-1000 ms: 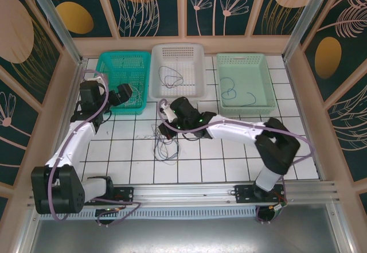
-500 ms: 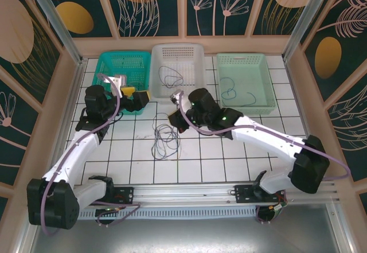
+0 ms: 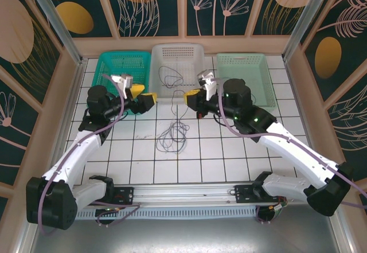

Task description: Untangle the cables

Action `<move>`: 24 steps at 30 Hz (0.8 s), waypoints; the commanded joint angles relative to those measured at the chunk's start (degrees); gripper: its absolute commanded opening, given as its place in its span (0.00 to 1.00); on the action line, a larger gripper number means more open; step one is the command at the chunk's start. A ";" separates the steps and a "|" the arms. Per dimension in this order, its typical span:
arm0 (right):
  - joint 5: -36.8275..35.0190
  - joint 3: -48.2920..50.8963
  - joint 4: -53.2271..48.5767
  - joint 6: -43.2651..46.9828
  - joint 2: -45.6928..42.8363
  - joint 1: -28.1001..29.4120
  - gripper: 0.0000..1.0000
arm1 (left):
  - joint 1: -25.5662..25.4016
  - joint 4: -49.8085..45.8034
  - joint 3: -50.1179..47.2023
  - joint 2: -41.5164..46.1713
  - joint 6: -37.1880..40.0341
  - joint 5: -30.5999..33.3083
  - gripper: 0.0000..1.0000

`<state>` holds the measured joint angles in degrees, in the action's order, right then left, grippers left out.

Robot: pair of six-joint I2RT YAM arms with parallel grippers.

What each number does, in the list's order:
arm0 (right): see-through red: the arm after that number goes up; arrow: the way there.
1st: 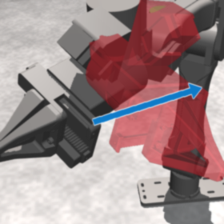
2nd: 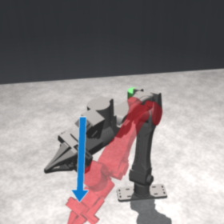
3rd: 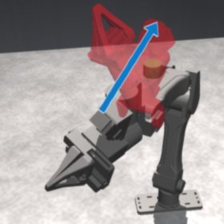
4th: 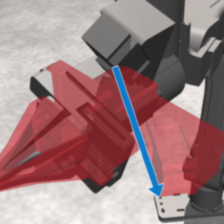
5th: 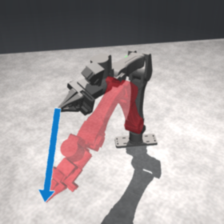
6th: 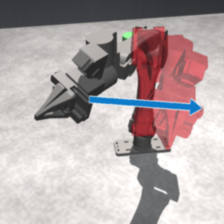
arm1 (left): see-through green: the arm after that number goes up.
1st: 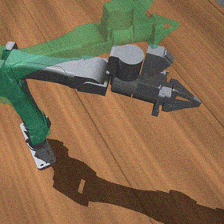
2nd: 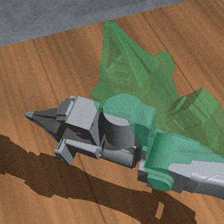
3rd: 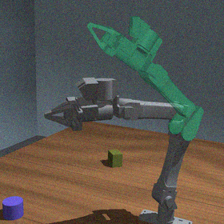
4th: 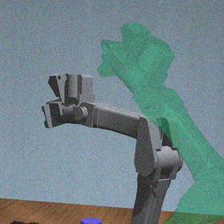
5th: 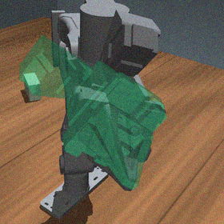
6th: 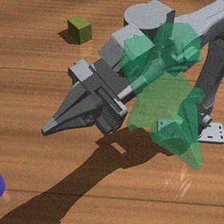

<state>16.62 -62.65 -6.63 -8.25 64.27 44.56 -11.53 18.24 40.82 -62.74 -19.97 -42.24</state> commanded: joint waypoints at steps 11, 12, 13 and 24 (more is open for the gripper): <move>3.99 -6.75 0.59 0.50 1.38 -2.02 0.00 | -10.40 4.17 -0.39 -4.55 1.01 -1.56 0.91; 3.82 -6.37 1.05 0.23 1.39 -2.02 0.00 | -11.35 3.54 -0.33 -5.19 1.39 -1.22 0.90; 3.51 -5.83 1.90 -0.13 1.24 -2.09 0.00 | -12.07 2.93 -0.32 -5.77 1.84 -0.76 0.89; -2.55 -7.66 7.23 -1.76 0.88 -2.99 0.00 | -16.57 9.41 -0.72 -7.17 0.27 -2.10 0.88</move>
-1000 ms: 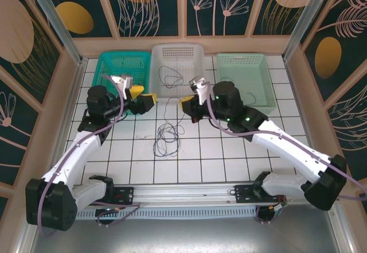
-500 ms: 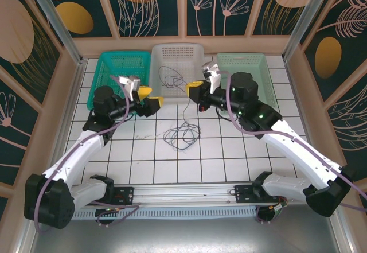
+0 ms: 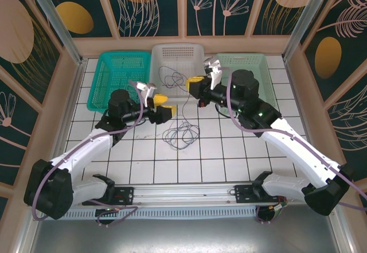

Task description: Untangle the cables

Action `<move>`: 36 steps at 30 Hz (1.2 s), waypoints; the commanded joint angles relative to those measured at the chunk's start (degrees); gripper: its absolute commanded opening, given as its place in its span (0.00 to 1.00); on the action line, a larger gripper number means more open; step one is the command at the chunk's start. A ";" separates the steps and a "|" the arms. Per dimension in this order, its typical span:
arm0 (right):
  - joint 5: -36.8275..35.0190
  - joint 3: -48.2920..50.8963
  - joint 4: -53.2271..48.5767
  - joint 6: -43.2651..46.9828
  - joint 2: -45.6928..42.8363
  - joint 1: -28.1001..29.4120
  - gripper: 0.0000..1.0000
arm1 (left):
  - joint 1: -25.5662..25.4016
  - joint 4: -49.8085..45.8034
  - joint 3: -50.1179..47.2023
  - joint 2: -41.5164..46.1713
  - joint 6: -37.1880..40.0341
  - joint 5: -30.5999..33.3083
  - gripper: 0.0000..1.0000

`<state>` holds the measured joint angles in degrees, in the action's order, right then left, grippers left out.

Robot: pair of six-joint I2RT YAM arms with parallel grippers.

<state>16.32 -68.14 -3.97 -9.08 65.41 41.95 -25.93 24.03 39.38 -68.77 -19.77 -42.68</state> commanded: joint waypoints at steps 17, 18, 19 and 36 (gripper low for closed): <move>-2.53 -9.93 8.00 -2.64 -0.29 -0.40 0.00 | -8.20 1.49 -0.35 -13.45 1.51 6.29 0.82; -2.31 -10.28 8.14 -2.84 -0.33 -0.39 0.00 | -8.58 1.46 -0.31 -14.32 1.69 6.62 0.82; -2.02 -10.47 8.14 -3.08 -0.34 -0.38 0.00 | -8.95 1.57 -0.34 -15.32 1.66 6.87 0.82; -4.04 -24.09 4.42 -2.97 3.32 -0.31 0.00 | -12.06 -6.08 5.22 -26.41 3.66 12.66 0.70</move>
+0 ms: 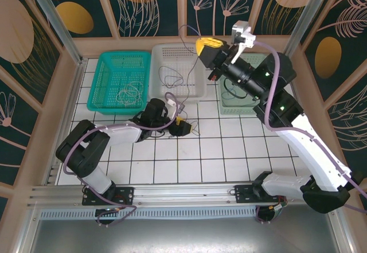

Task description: Untangle the cables

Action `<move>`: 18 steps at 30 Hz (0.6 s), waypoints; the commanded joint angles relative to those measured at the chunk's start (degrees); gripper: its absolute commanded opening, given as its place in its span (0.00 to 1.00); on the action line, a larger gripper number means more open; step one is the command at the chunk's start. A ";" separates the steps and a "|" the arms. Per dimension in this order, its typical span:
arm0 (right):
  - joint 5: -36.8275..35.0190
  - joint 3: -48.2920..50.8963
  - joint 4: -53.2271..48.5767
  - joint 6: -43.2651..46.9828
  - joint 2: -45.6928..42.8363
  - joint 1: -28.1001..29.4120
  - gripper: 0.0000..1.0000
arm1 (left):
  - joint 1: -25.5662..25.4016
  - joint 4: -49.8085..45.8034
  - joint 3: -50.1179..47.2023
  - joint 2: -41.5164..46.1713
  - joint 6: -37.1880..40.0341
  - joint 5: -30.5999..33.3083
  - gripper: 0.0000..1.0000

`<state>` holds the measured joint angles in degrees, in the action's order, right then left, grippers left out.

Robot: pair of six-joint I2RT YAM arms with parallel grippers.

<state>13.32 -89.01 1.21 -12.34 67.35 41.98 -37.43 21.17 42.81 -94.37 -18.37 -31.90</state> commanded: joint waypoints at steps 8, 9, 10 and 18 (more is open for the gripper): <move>-4.74 -13.66 -6.34 3.32 4.74 -0.32 0.00 | -0.65 -2.90 0.87 -0.73 2.28 2.41 0.70; -4.88 -14.98 -6.88 3.63 5.27 -0.32 0.00 | -0.67 -2.74 0.83 -0.82 2.16 2.38 0.70; -4.88 -16.01 -7.36 3.92 5.60 -0.32 0.00 | -0.61 -2.64 0.72 -0.82 2.11 2.34 0.70; -9.58 -24.32 -9.09 7.50 7.46 -0.40 0.00 | -0.61 -2.73 0.18 -0.91 2.20 3.22 0.70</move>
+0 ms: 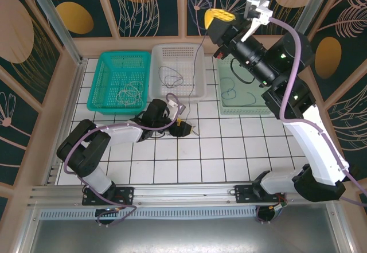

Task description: Untangle the cables

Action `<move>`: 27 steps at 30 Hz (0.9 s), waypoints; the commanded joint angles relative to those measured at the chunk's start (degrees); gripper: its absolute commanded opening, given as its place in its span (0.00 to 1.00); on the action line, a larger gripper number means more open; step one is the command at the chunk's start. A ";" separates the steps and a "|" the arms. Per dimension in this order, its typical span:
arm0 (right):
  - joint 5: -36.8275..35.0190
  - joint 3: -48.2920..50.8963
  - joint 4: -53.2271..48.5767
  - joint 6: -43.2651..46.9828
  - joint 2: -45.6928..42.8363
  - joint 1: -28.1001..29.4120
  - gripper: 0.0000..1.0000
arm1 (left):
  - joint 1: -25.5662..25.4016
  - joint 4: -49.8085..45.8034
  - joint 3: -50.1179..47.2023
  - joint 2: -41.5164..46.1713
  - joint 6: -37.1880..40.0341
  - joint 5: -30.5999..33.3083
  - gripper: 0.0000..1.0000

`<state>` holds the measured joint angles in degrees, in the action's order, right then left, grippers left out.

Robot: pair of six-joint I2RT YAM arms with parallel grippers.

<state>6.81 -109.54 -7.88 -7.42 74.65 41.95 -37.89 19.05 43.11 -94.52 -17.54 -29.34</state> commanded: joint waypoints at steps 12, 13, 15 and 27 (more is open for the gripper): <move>-9.67 -11.97 -5.62 8.88 2.52 -0.40 0.00 | -0.14 -1.31 -1.71 0.50 1.47 3.37 0.69; -9.20 -11.69 -5.36 8.97 2.35 -0.36 0.00 | -0.16 -1.30 -1.55 0.48 1.37 3.48 0.69; -10.78 -13.16 -4.86 10.50 2.30 -0.38 0.00 | -0.16 -1.54 -1.37 0.39 1.35 3.79 0.69; -12.75 -9.15 6.61 10.05 -3.17 -0.68 0.00 | -0.17 -2.86 -1.63 0.25 1.69 6.43 0.67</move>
<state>-5.08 -120.64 -8.69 2.66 74.78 41.65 -37.89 17.52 41.89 -94.52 -16.93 -24.40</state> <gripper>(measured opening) 0.053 0.671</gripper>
